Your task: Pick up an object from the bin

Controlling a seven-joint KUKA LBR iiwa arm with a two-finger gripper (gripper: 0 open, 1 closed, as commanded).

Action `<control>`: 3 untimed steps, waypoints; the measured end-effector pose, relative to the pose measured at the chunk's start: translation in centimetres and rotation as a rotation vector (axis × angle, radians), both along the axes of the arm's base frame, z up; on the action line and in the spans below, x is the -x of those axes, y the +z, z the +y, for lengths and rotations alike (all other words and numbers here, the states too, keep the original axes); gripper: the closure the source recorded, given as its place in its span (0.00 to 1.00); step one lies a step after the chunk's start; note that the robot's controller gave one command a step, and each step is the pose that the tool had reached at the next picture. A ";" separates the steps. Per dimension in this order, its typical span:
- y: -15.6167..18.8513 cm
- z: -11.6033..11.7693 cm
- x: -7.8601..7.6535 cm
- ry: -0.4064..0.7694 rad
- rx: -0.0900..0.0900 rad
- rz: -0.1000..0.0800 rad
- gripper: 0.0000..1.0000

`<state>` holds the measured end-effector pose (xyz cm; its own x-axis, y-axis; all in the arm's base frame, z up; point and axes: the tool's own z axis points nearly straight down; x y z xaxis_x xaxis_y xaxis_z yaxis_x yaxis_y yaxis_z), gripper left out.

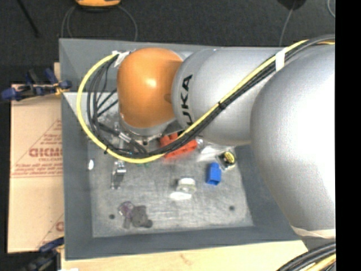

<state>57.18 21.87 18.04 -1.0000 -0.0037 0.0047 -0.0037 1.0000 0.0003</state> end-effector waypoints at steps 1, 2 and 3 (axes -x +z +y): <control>-3.7 -5.1 5.2 0.082 0.003 0.000 0.00; -10.1 -4.8 8.9 0.452 -0.004 -0.033 0.00; -10.7 -5.8 3.9 0.348 -0.003 -0.007 0.00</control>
Offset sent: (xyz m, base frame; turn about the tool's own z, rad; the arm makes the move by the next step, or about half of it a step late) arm -0.0508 -0.0474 -0.0347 -0.0847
